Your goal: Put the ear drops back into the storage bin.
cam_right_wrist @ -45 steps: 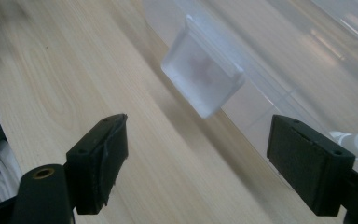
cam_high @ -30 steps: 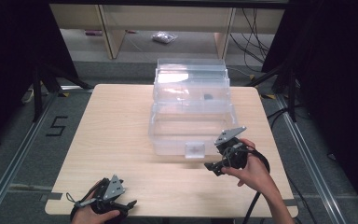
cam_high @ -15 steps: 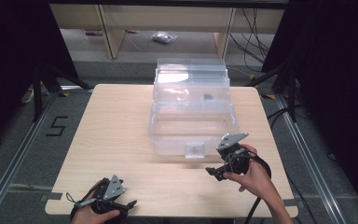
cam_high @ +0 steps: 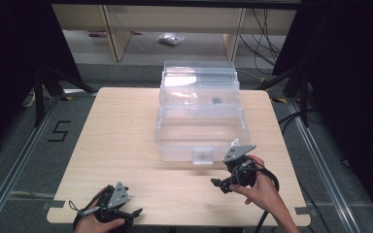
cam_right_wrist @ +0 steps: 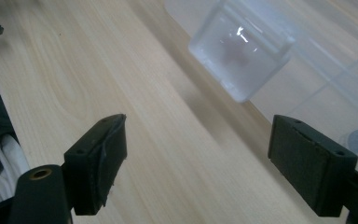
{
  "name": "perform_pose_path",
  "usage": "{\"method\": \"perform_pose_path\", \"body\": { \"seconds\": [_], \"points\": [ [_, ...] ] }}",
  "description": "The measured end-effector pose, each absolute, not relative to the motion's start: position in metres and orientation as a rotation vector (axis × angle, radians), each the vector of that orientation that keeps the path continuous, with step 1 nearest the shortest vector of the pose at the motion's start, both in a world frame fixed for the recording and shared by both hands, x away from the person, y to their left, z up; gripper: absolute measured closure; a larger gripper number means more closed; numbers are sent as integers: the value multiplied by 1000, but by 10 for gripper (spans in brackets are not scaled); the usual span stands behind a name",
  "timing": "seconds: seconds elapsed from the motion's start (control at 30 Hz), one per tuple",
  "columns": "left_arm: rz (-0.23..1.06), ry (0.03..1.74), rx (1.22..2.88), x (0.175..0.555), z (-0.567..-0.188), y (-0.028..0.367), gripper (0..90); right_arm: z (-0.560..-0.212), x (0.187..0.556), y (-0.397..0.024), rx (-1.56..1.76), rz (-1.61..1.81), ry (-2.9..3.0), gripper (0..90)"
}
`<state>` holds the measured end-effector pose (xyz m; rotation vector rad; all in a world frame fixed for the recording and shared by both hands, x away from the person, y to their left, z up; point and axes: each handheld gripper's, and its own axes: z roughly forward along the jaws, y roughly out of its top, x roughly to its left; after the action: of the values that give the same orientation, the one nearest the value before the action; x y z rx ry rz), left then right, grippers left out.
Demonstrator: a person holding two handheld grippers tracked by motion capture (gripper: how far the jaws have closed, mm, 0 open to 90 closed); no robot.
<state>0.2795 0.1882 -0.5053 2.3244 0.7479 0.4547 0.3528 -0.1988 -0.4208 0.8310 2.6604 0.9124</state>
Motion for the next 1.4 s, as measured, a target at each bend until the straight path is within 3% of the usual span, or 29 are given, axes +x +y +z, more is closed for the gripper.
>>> {"method": "perform_pose_path", "body": {
  "seconds": [1.4],
  "points": [
    [453, 750, 2317, 279, -505, 188, 156, -476, 327, -212, 936, 1003, 2656, 192]
  ]
}}
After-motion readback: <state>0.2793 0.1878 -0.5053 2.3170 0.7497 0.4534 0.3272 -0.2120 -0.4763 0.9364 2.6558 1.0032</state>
